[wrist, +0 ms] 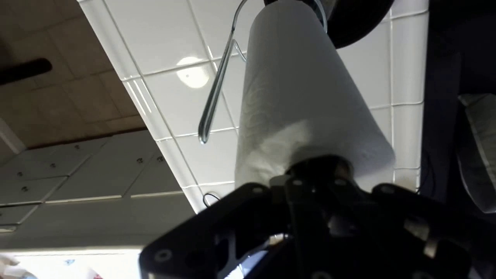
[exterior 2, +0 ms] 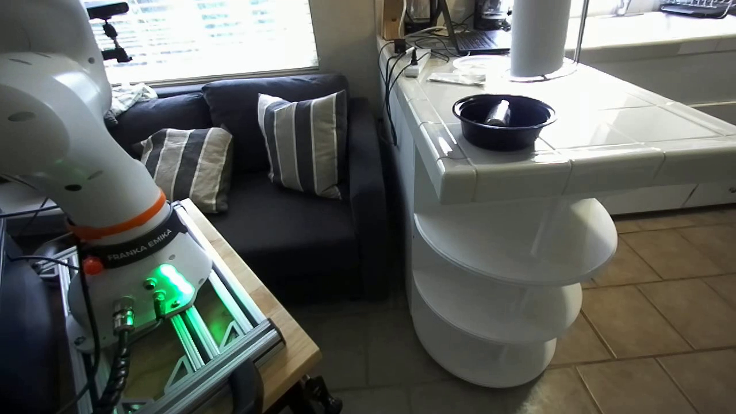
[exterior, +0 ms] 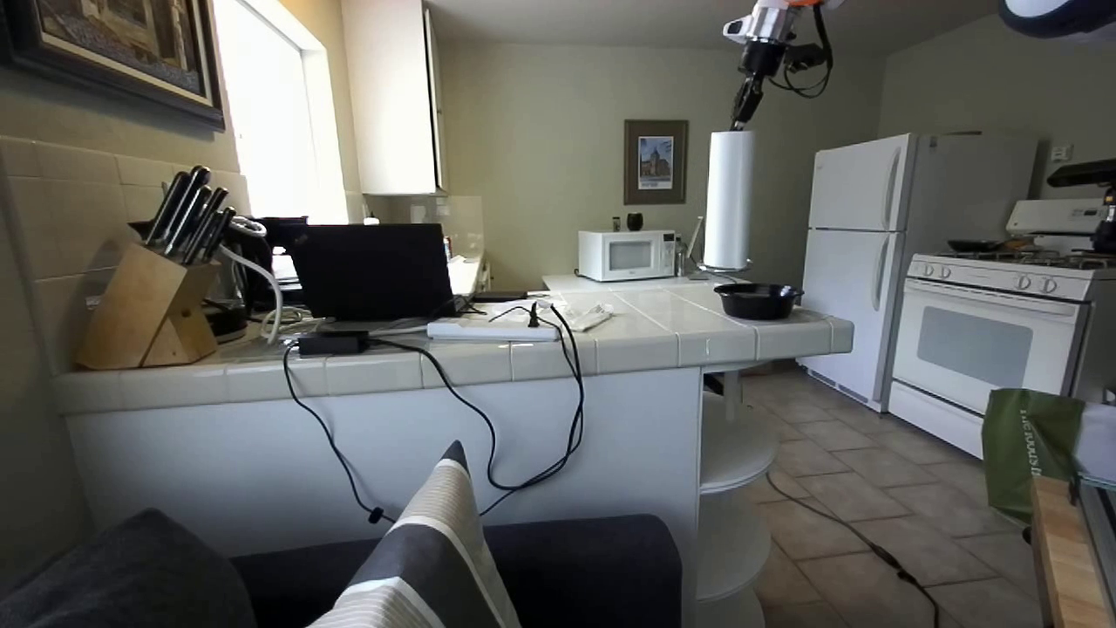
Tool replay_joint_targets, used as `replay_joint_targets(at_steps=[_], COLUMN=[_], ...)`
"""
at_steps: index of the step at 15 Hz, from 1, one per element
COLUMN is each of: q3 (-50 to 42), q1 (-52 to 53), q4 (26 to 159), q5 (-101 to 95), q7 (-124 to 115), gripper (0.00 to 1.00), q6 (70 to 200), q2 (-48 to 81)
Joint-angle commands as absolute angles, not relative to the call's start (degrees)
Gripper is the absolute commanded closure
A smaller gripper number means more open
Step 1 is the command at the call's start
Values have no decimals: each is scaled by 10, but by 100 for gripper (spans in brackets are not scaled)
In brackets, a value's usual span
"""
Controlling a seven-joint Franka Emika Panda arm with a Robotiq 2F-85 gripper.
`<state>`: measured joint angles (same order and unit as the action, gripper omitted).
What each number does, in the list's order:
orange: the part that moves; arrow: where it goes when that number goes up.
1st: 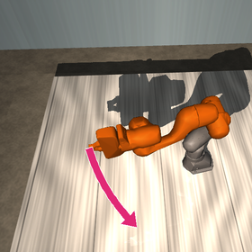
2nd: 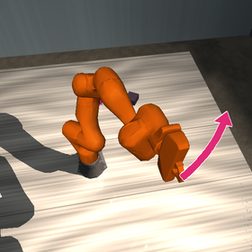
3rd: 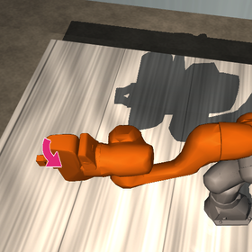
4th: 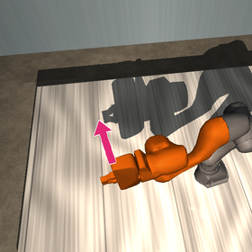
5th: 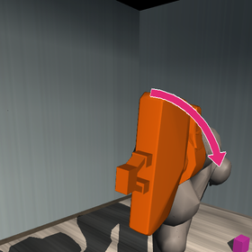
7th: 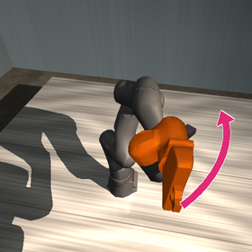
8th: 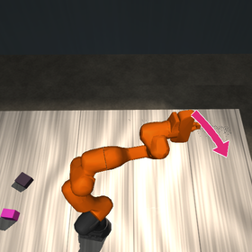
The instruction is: Move the paper towel roll to the right
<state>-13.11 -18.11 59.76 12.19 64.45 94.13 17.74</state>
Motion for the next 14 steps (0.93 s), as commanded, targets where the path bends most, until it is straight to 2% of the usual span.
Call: replay_joint_targets(at_steps=[1, 11, 14], q3=[-143, -136, -90], q1=[-211, -276, -307], q4=[541, 455, 419], q5=[139, 183, 173], q7=[640, 625, 602], gripper=[98, 98, 98], q6=[945, 976, 970], q2=[224, 311, 341])
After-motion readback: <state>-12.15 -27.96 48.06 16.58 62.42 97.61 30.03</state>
